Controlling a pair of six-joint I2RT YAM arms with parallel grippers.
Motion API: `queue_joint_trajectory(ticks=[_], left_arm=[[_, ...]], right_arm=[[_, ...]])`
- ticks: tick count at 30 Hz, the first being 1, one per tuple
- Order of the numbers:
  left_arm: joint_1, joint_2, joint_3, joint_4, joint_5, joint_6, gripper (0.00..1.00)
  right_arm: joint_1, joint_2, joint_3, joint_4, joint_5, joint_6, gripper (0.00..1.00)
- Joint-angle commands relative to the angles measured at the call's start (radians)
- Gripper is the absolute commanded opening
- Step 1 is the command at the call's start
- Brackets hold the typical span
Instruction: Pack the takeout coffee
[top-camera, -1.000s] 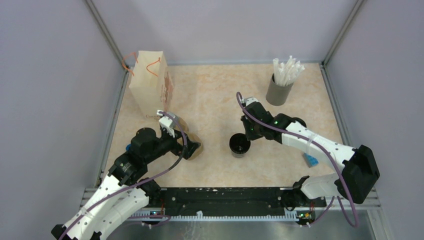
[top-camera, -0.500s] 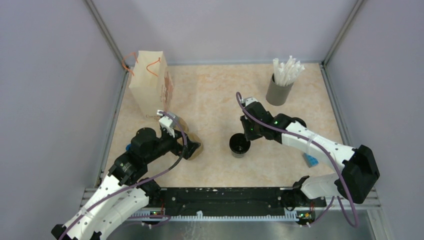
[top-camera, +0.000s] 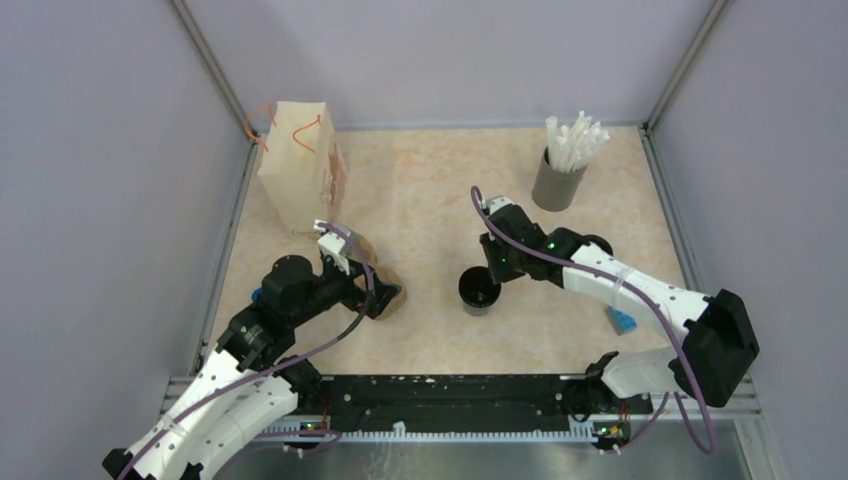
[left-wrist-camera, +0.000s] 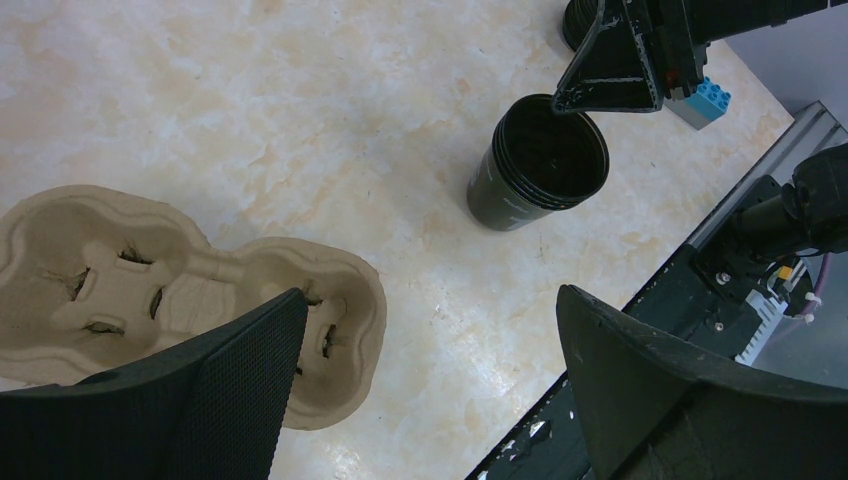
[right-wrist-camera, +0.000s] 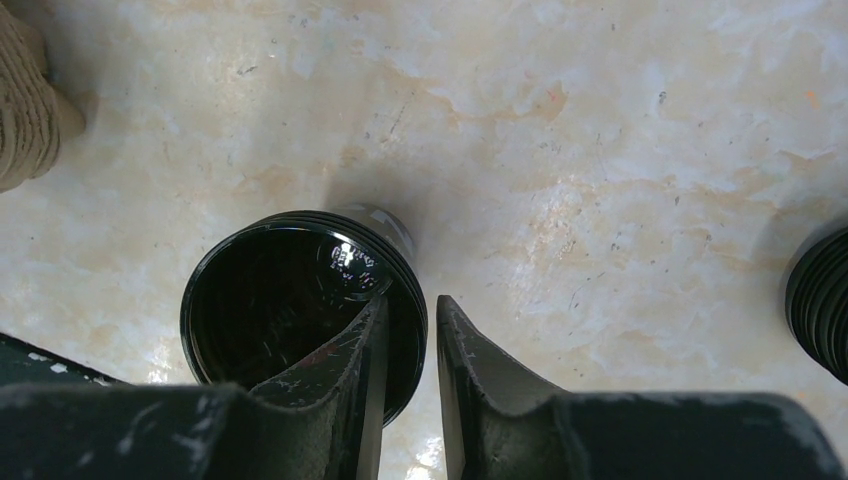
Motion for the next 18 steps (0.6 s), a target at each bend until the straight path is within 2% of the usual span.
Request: queue_joint_trajectory(ticks=[1, 13, 18], left_arm=[[0.005, 0.004, 0.002, 0.034, 0.008, -0.012, 0.99], [0.004, 0.004, 0.002, 0.034, 0.007, -0.012, 0.99], [0.005, 0.004, 0.003, 0.033, 0.008, -0.012, 0.99]], right_arm=[[0.009, -0.001, -0.007, 0.010, -0.024, -0.019, 0.24], [0.007, -0.020, -0.009, 0.005, 0.016, -0.007, 0.15], [0.010, -0.040, 0.004, 0.001, 0.029, -0.005, 0.14]])
